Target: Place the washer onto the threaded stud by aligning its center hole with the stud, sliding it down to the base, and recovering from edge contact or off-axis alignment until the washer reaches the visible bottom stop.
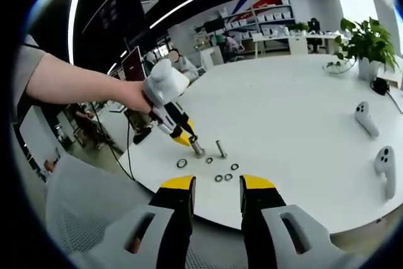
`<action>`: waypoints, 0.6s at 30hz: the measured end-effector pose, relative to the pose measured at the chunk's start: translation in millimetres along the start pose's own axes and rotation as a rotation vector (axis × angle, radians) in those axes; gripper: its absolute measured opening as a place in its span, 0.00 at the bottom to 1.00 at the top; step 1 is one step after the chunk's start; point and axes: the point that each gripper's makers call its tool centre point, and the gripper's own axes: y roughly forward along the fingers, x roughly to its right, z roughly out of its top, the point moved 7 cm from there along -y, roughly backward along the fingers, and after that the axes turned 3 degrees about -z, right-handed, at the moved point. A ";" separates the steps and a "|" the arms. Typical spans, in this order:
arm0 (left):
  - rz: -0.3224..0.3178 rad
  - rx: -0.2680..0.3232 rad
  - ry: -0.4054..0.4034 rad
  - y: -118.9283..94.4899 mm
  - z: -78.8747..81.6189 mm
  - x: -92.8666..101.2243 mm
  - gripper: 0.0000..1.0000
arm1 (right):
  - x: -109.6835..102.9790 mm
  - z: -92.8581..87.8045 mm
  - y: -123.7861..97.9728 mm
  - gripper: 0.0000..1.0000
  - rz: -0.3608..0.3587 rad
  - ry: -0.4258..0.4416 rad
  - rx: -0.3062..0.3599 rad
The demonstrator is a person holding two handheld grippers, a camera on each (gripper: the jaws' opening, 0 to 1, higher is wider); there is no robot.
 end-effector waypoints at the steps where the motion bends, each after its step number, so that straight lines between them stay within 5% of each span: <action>1: 0.000 -0.001 -0.001 0.5 0.0 0.0 0.19 | 0.0 0.1 0.1 0.30 0.000 0.000 0.000; 18: 0.011 -0.052 -0.014 37.3 -6.7 0.7 0.19 | -0.3 -0.4 0.7 0.30 0.003 -0.004 -0.007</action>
